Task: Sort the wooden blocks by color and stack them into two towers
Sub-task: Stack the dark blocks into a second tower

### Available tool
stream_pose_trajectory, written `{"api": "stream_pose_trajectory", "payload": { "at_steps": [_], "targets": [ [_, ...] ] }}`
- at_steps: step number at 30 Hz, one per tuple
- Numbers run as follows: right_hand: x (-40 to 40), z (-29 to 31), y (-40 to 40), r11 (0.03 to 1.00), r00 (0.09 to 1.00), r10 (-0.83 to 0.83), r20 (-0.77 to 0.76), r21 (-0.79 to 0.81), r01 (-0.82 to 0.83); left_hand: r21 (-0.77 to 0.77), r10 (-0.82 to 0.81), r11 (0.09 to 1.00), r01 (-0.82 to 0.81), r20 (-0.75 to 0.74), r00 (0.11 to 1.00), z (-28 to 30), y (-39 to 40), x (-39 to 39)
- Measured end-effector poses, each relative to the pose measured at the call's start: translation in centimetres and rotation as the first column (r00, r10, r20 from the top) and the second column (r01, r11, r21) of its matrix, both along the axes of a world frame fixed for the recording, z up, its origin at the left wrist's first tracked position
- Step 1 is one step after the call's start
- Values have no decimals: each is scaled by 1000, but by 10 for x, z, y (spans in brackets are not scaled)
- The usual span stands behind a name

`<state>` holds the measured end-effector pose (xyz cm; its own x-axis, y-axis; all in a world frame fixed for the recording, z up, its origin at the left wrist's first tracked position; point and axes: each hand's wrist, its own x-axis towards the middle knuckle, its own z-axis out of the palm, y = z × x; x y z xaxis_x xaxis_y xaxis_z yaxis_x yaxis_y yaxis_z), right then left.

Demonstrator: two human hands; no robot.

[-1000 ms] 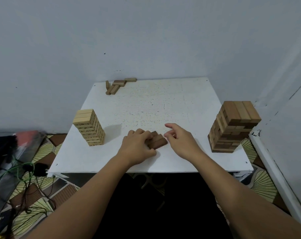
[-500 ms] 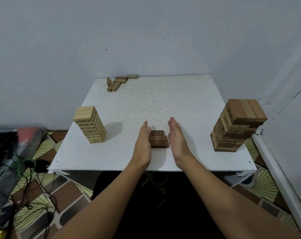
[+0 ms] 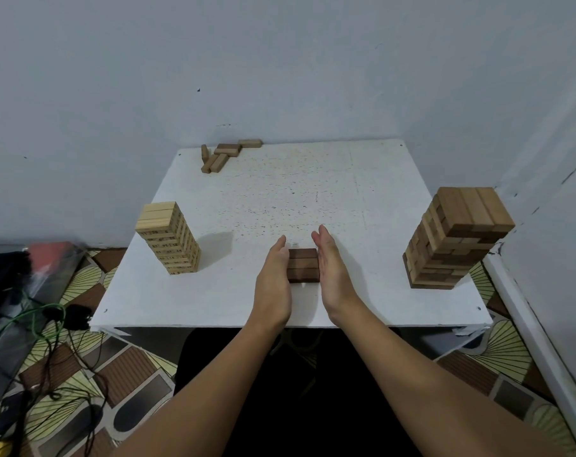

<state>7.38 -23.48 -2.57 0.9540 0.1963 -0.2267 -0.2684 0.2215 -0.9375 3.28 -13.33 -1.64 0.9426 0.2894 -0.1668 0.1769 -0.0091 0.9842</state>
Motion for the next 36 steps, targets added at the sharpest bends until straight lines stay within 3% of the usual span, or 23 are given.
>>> {"api": "stream_pose_trajectory", "payload": {
  "at_steps": [5, 8, 10, 12, 15, 17, 25, 30, 36],
  "targets": [
    [1, 2, -7, 998, 999, 22, 38, -65, -19, 30, -50, 998, 50, -2, 999, -1, 7, 3],
    [7, 13, -25, 936, 978, 128, 164, -345, -64, 231, -135, 964, 131, 0, 991, 5, 29, 7],
    [15, 20, -39, 817, 942, 248, 228, -572, -77, 371, -237, 895, 248, -76, 969, 10, 52, 14],
    [23, 25, -51, 677, 897, 399, 192, -722, -147, 474, -351, 778, 412, -217, 911, 16, 72, 22],
    [32, 31, -62, 463, 817, 576, 37, -838, -289, 582, -414, 592, 558, -374, 830, 24, 87, 36],
    [36, 33, -64, 386, 786, 619, -1, -871, -305, 604, -417, 555, 572, -393, 820, 28, 89, 44],
    [39, 27, -62, 360, 788, 615, 28, -899, -249, 648, -423, 499, 575, -397, 814, 26, 90, 56],
    [40, 29, -58, 354, 778, 624, 72, -914, -200, 642, -435, 534, 551, -350, 830, 22, 91, 55],
    [46, 63, -49, 406, 748, 628, 213, -910, -81, 686, -432, 589, 428, -180, 884, 54, 98, 52]
  ]
}}
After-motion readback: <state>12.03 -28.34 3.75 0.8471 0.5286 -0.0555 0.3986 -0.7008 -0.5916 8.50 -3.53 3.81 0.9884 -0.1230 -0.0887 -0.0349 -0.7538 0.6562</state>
